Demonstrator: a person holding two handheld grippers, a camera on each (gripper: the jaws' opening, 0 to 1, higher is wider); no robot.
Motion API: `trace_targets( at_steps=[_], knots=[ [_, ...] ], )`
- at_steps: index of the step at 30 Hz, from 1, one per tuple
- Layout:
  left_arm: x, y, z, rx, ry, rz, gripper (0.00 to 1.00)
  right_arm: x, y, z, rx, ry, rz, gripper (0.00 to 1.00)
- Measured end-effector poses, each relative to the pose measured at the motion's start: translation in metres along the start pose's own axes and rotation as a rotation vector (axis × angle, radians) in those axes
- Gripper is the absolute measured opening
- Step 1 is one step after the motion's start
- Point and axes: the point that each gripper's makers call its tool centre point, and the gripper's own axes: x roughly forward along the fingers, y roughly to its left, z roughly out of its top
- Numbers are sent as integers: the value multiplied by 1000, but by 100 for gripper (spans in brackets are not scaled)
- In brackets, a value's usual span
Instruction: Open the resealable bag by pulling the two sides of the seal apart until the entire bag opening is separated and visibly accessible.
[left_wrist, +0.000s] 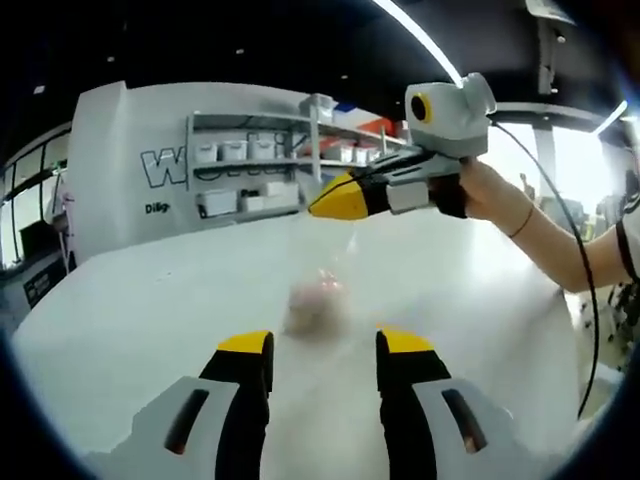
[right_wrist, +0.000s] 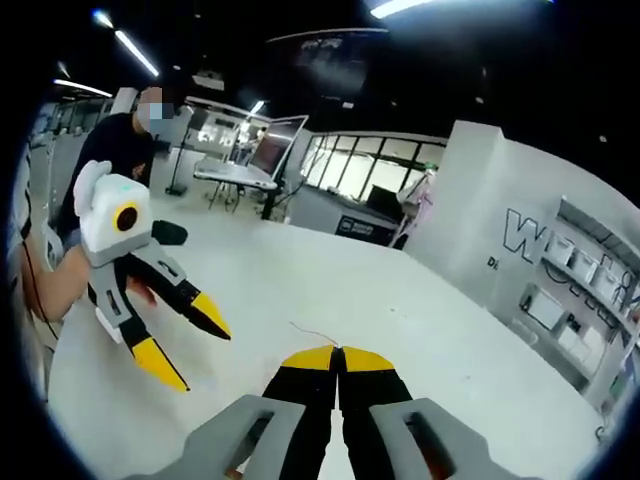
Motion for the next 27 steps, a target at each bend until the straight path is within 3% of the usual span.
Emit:
trace_targets(
  at_steps=[27],
  knots=[
    [3,0,-3,9,23,7,43,15,-26,-4,67,-8,30,0]
  ],
)
